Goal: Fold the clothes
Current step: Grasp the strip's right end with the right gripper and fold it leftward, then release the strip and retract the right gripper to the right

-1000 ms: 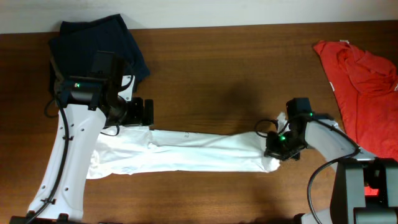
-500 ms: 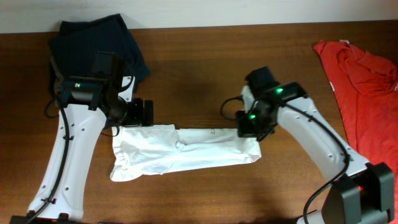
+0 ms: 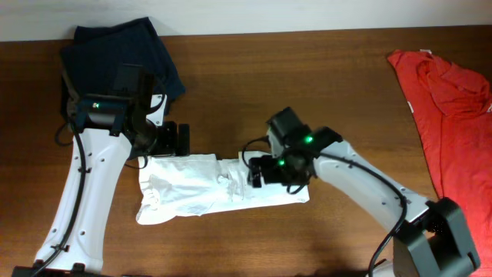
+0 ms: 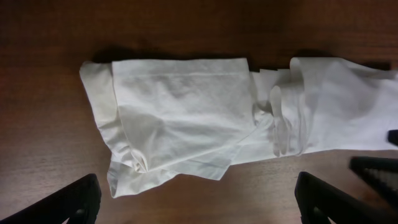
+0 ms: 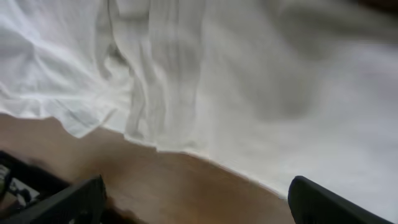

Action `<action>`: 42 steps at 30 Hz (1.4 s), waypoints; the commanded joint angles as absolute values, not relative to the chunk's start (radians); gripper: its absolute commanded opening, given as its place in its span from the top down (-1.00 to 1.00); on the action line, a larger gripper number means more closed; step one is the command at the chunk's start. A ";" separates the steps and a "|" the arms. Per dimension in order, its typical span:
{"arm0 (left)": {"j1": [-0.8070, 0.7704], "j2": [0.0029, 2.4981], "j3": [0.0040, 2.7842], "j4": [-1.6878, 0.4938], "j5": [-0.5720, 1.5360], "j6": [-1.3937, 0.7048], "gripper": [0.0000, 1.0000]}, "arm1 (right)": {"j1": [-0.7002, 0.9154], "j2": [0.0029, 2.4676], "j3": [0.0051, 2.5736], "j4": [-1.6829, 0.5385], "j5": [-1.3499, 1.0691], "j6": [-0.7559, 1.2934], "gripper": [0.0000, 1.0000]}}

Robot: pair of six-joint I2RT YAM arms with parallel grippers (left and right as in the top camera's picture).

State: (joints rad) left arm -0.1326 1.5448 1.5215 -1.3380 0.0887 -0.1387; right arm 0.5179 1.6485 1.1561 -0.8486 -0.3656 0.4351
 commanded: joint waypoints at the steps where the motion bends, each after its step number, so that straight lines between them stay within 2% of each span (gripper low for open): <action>1: -0.130 1.548 1.520 -1.335 0.082 -0.126 -0.98 | 0.478 1.649 1.176 -0.839 -0.377 0.377 -0.36; 2: -0.130 1.548 1.520 -1.333 0.082 -0.126 -0.98 | 0.488 1.669 1.164 -0.814 -0.378 0.378 0.11; 3: -0.130 1.548 1.520 -1.328 0.082 -0.126 -0.98 | 0.505 1.698 1.157 -0.789 -0.379 0.382 0.47; 4: -0.130 1.548 1.520 -1.327 0.082 -0.126 -0.99 | 0.522 1.726 1.154 -0.773 -0.382 0.396 0.78; 5: -0.130 1.548 1.519 -1.327 0.082 -0.126 -0.98 | 0.563 1.790 1.153 -0.741 -0.392 0.428 0.92; 9: -0.130 1.548 1.519 -1.327 0.082 -0.126 -0.98 | 0.690 1.957 1.153 -0.611 -0.391 0.462 0.92; 11: -0.130 1.548 1.519 -1.326 0.081 -0.125 -0.98 | 0.673 1.952 1.164 -0.632 -0.368 0.461 0.92; 13: -0.130 1.548 1.519 -1.326 0.081 -0.126 -0.98 | 0.584 1.899 1.225 -0.764 -0.355 0.433 0.92; 14: -0.128 1.548 1.519 -1.322 0.069 -0.126 -0.98 | 0.499 1.861 1.294 -0.882 -0.345 0.352 0.78; 15: -0.120 1.548 1.519 -1.316 0.048 -0.126 -0.98 | 0.436 1.845 1.348 -0.966 -0.307 0.316 0.40; 16: -0.099 1.550 1.519 -1.309 0.033 -0.126 -0.98 | 0.372 1.842 1.398 -1.044 -0.274 0.279 -0.41; 17: -0.058 1.554 1.519 -1.313 0.033 -0.126 -0.98 | 0.293 1.842 1.433 -1.111 -0.277 0.235 -0.59; 18: -0.016 1.558 1.519 -1.318 0.033 -0.126 -0.98 | 0.242 1.842 1.436 -1.148 -0.284 0.235 -0.58; 20: 0.079 1.560 1.519 -1.323 0.035 -0.126 -0.98 | 0.212 1.843 1.421 -1.182 -0.374 0.150 -0.20; 21: 0.106 1.560 1.519 -1.327 0.038 -0.126 -0.98 | 0.224 1.843 1.411 -1.179 -0.378 0.138 -0.19; 22: 0.118 1.560 1.519 -1.341 0.038 -0.126 -0.98 | 0.241 1.843 1.392 -1.177 -0.321 0.139 -0.71; 23: 0.118 1.560 1.519 -1.349 0.038 -0.126 -0.98 | 0.247 1.845 1.378 -1.166 -0.281 0.142 -0.97; 26: 0.118 1.560 1.519 -1.364 0.038 -0.126 -0.98 | 0.242 1.848 1.263 -1.056 -0.256 0.157 -0.97; 29: 0.118 1.560 1.519 -1.363 0.038 -0.126 -0.98 | 0.242 1.852 1.090 -0.879 -0.432 0.157 -0.97; 31: 0.118 1.560 1.519 -1.363 0.038 -0.126 -0.98 | 0.242 1.852 1.036 -0.807 -0.491 0.159 -0.33; 32: 0.118 1.560 1.519 -1.363 0.038 -0.126 -0.98 | 0.242 1.852 1.026 -0.791 -0.489 0.167 0.18; 34: 0.118 1.560 1.519 -1.363 0.038 -0.126 -0.98 | 0.237 1.852 1.027 -0.786 -0.455 0.170 0.86; 37: 0.118 1.560 1.519 -1.363 0.082 -0.126 -0.98 | 0.111 1.852 1.077 -0.877 -0.289 0.225 0.92; 40: 0.118 1.560 1.512 -1.362 0.112 -0.125 -0.98 | -0.060 1.852 1.177 -0.989 -0.272 0.187 0.92; 41: 0.118 1.560 1.491 -1.354 0.155 -0.125 -0.98 | -0.103 1.852 1.203 -1.014 -0.272 0.175 0.87; 42: 0.115 1.560 1.458 -1.334 0.194 -0.107 -0.98 | -0.125 1.852 1.214 -1.031 -0.271 0.158 0.64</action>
State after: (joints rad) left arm 0.1154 1.5528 1.5162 -1.3598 0.0887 -0.1383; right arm -0.0624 1.8515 1.1606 -1.0023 -0.3092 0.1932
